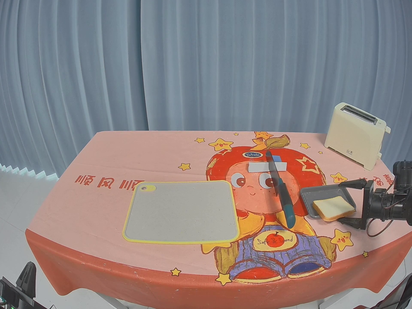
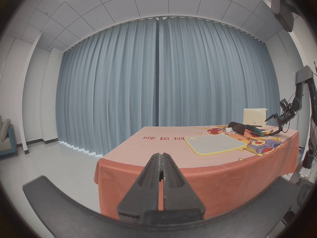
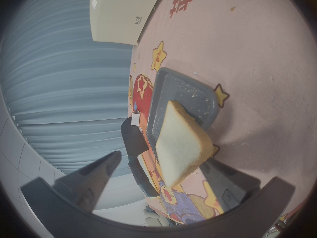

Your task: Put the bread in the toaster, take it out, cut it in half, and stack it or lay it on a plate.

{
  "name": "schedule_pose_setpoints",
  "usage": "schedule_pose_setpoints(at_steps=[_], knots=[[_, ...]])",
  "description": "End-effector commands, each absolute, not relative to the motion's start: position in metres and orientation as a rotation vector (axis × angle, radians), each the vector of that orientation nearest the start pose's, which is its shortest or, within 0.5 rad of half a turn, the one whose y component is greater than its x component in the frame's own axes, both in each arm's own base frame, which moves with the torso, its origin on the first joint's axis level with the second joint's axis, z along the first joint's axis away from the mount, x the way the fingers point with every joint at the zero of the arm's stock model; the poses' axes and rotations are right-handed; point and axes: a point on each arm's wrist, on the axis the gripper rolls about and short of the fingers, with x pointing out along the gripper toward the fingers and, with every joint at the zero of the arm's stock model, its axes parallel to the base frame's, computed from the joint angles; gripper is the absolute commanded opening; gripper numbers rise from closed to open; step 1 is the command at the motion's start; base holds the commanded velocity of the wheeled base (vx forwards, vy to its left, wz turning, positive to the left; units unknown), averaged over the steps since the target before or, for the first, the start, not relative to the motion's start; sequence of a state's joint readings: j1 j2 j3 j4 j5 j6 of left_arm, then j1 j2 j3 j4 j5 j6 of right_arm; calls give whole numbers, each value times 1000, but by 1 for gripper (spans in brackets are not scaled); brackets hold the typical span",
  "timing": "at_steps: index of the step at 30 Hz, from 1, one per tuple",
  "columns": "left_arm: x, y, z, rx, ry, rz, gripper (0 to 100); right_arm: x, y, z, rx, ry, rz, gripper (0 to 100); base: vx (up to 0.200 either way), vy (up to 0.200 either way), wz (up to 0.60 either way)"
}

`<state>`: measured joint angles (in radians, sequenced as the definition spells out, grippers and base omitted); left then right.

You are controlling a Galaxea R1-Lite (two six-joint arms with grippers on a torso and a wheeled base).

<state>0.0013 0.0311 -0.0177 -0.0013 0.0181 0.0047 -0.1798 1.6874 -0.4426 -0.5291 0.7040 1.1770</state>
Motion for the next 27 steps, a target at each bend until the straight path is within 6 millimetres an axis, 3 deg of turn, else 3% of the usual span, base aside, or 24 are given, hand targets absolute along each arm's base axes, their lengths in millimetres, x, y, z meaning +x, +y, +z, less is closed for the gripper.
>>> schedule_pose_setpoints(at_steps=[1,9,27], knots=[[-20,0,76,5,31,20,0,235,-28,91,1416,905,54,0,0,0,0],[-20,0,76,5,31,20,0,238,-24,73,1422,980,23,0,0,0,0],[-20,0,76,5,31,20,0,231,-23,91,1408,920,69,0,0,0,0]])
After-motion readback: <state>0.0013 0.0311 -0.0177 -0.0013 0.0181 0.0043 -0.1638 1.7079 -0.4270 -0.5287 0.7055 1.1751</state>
